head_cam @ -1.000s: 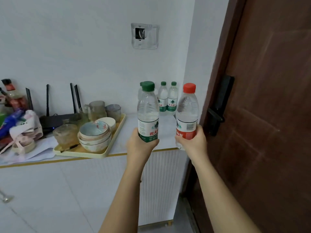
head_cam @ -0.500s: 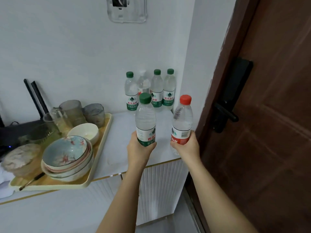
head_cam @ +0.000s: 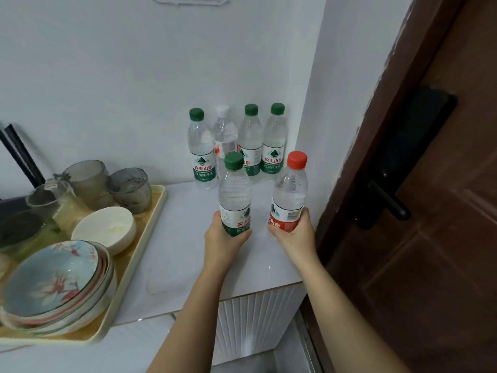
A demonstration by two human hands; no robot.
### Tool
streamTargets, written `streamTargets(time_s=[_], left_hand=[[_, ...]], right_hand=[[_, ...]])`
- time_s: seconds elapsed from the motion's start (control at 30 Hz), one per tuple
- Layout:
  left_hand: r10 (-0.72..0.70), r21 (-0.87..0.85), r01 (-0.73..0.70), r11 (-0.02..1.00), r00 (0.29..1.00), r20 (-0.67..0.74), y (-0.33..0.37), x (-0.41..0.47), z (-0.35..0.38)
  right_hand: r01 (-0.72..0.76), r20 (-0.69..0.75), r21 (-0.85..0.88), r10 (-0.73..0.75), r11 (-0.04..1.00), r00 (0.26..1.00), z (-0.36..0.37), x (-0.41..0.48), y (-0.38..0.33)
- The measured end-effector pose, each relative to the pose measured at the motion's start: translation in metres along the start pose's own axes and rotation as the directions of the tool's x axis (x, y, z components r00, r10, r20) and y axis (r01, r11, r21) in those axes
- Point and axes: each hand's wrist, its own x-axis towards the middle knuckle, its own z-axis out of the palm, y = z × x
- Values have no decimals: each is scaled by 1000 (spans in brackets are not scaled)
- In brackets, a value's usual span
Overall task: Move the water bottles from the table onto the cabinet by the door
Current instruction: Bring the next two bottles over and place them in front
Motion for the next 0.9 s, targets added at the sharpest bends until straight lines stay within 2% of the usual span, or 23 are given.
streamTargets(time_s=[0.2,0.27,0.43,0.6,0.9], left_hand=[[53,71,-53,996,999,-1,1,35,22],[95,134,-94,986,995,-3,0,47,28],[94,181,-89,980,995,-22,6,67,40],[82,146,-62,987,988,-135,13,75,57],[88,77,-75,994,978,-191,18,93,76]], right_hand=[[55,25,-48,-54,997,998,6,41,5],[67,26,-32,-66,997,997,7,52,6],[37,8,28,-38,999,999,7,75,7],[47,35,-3,-47,999,998,9,95,9],[55,19,-9,-55,998,998,11,120,10]])
